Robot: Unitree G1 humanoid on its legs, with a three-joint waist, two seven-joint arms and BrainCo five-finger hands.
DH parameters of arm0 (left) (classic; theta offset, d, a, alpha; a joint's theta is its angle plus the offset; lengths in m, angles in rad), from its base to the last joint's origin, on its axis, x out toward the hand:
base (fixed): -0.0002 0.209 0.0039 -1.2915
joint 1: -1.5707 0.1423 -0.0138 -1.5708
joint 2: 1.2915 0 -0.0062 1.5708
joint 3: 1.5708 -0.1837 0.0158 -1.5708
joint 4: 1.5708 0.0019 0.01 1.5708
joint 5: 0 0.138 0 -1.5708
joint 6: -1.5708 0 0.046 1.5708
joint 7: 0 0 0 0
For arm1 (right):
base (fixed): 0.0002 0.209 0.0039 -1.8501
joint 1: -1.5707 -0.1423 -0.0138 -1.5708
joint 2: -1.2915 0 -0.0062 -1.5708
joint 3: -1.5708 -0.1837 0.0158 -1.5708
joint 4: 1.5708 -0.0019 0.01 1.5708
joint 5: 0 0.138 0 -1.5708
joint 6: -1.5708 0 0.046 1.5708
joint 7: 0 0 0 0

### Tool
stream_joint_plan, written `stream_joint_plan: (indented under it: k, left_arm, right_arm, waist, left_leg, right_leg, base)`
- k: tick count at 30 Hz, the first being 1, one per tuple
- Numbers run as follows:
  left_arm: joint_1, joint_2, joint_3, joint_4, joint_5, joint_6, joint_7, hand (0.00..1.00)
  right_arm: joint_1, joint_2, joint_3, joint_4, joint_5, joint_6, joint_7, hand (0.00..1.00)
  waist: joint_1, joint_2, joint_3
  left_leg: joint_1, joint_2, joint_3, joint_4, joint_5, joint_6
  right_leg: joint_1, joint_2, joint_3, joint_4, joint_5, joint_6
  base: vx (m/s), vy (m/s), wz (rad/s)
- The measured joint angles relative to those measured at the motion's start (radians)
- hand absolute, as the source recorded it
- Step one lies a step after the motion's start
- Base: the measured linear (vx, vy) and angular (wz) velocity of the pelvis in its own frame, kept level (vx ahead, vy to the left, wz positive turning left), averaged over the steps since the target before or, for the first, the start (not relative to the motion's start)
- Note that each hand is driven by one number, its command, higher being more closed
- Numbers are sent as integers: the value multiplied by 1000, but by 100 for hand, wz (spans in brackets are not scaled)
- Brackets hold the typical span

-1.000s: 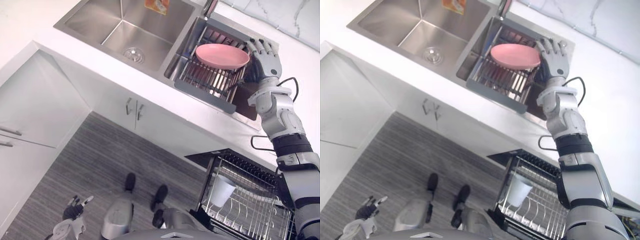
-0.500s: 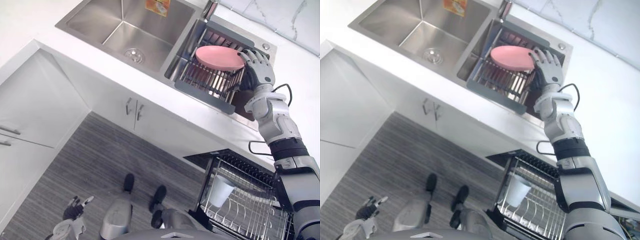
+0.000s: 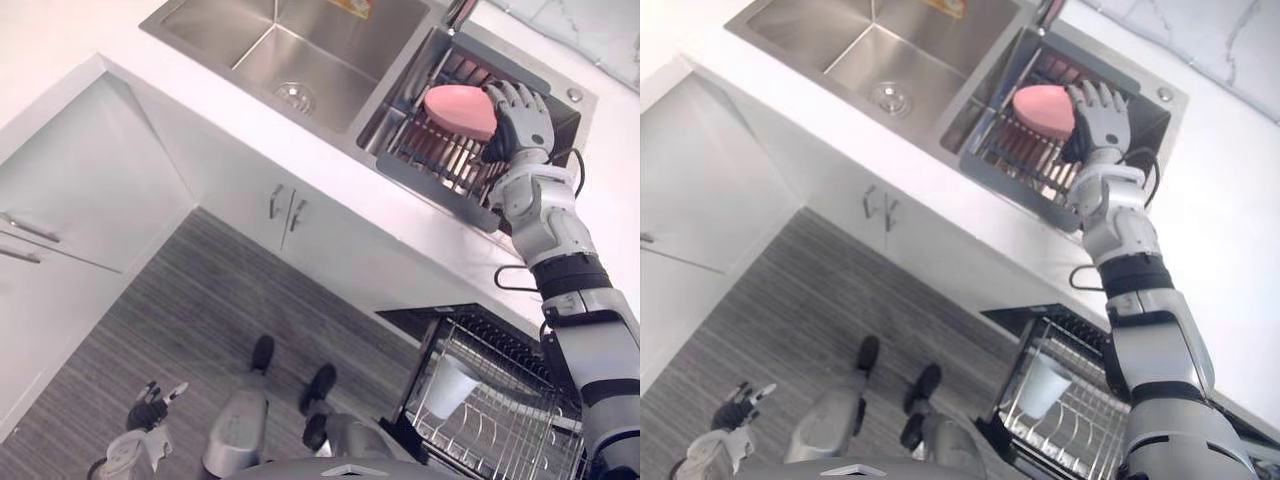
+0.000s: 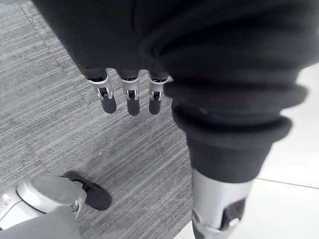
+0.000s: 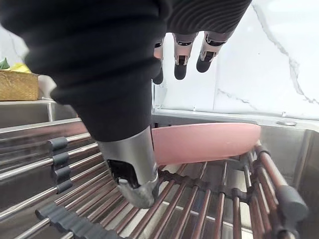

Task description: Walk over to the sink, pick up the cup, carry it to the dishwasher, place the cup inside the dishwasher, then close the dishwasher door

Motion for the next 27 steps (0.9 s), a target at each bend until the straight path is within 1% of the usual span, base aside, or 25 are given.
stream_joint_plan:
  k: [1,3,8,9,12,15,16,19,22,24,27]
  left_arm:
    - [0,0,0,-1,0,0,0,0]
    - [0,0,-1,-3,-1,1,0,0]
    - [0,1,-2,-28,-21,12,-1,0]
    - [0,1,-3,-38,-21,13,-2,0]
    - [0,2,-14,-53,-21,13,-6,0]
    - [0,4,-42,-68,-39,13,-7,0]
    - [-1,2,-46,-69,-40,13,-8,0]
    - [-1,2,-49,-69,-41,12,-8,0]
    - [-1,2,-52,-69,-53,12,-8,0]
    - [-1,3,-58,-70,-60,12,-8,0]
    - [-1,7,-78,-70,-60,8,-8,0]
  right_arm:
    - [-3,0,1,1,0,2,0,0]
    - [-32,-4,18,1,3,18,0,0]
    - [-80,-5,19,41,22,22,0,0]
    - [-86,-7,19,45,23,35,1,0]
    - [-121,-33,28,48,23,40,1,0]
    - [-149,-43,30,62,27,47,1,0]
    - [-152,-46,38,79,27,53,1,100]
    - [-152,-58,59,82,21,60,0,100]
    - [-154,-60,59,83,17,84,-10,100]
    - [-165,-61,59,86,15,89,-24,100]
    - [-189,-64,60,97,-23,96,-37,100]
  waist:
    - [0,1,3]
    - [0,7,27]
    - [4,14,63]
    - [8,16,67]
    - [9,26,76]
    - [8,37,102]
    - [9,41,108]
    - [9,47,124]
    - [11,48,125]
    - [10,49,126]
    - [10,52,128]
  left_leg:
    - [-1,0,-1,0,1,0]
    - [-11,1,-3,0,4,0]
    - [-29,0,-3,3,9,1]
    - [-32,0,-3,4,9,1]
    - [-44,0,-3,9,9,1]
    - [-48,0,-3,21,6,-1]
    - [-48,0,-4,21,6,-1]
    - [-51,1,-4,22,6,-1]
    - [-68,1,-2,23,9,1]
    - [-72,1,-1,23,10,2]
    - [-72,1,-1,24,10,2]
  right_leg:
    - [0,0,-1,0,0,0]
    - [-9,0,-6,2,0,0]
    - [-28,-1,-6,4,5,-1]
    - [-31,-1,-6,4,5,-1]
    - [-39,-2,-6,5,5,-1]
    - [-39,-2,-6,9,5,-1]
    - [-40,-2,-7,10,5,-1]
    - [-45,-2,-7,17,5,-1]
    - [-68,-4,-6,28,4,-3]
    - [-72,-5,-5,30,3,-3]
    - [-72,-6,-5,30,3,-3]
  base:
    - [-15,24,7]
    - [-18,29,4]
    - [13,14,0]
    - [47,12,0]
    - [44,11,0]
    - [11,6,0]
    - [0,0,0]
    - [-1,21,-1]
    - [1,11,-1]
    - [39,12,-1]
    - [41,8,0]
